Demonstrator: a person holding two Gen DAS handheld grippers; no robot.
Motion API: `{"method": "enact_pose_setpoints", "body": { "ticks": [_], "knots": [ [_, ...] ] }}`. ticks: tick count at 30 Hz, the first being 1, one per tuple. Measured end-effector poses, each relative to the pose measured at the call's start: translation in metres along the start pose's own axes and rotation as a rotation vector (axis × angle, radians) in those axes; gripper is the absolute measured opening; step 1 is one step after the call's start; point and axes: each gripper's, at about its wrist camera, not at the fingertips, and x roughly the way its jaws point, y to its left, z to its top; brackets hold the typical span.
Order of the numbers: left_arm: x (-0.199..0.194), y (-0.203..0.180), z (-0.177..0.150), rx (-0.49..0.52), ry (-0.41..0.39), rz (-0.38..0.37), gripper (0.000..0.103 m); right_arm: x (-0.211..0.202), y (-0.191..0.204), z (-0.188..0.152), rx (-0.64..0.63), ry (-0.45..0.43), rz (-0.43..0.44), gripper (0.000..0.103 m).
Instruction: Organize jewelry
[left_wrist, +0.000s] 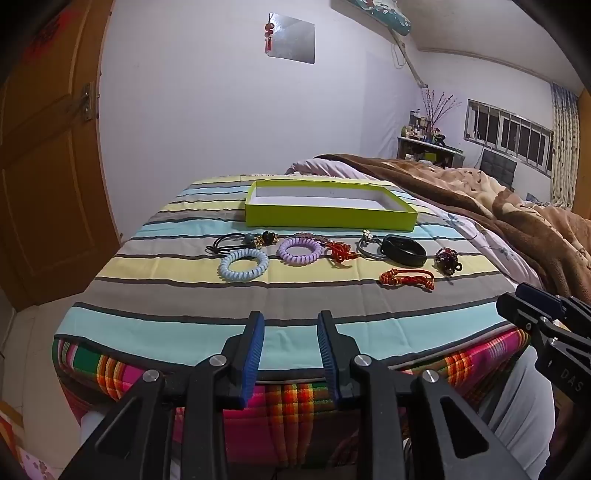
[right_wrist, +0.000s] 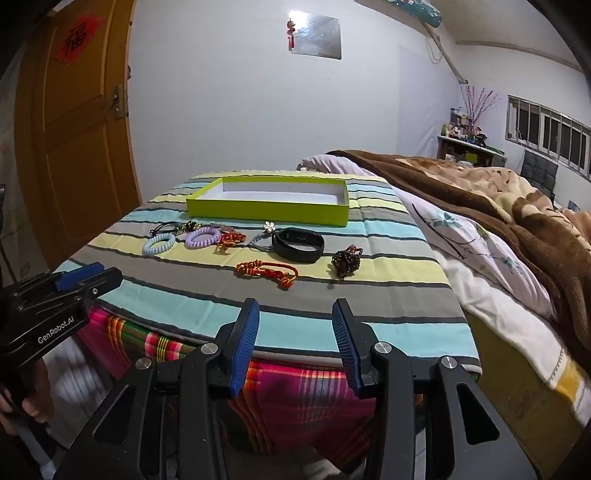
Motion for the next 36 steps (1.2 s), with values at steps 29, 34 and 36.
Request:
{"method": "enact_pose_setpoints", "body": {
  "ticks": [29,34,36],
  "knots": [
    [0.0053,0.0038,-0.0027,-0.031,0.024,-0.008,0.029,0.0008,0.0001,0.0033,-0.015,-0.008,-0.018,0.042],
    [0.0045,0.0034,-0.0029,-0.03,0.024,-0.009,0.029,0.0009,-0.0004,0.0036,-0.016,-0.007,-0.018,0.042],
    [0.0038,0.0038,-0.0028,-0.03,0.025,-0.009,0.029,0.0007,0.0,0.0036,-0.016,-0.008,-0.019,0.042]
  ]
}}
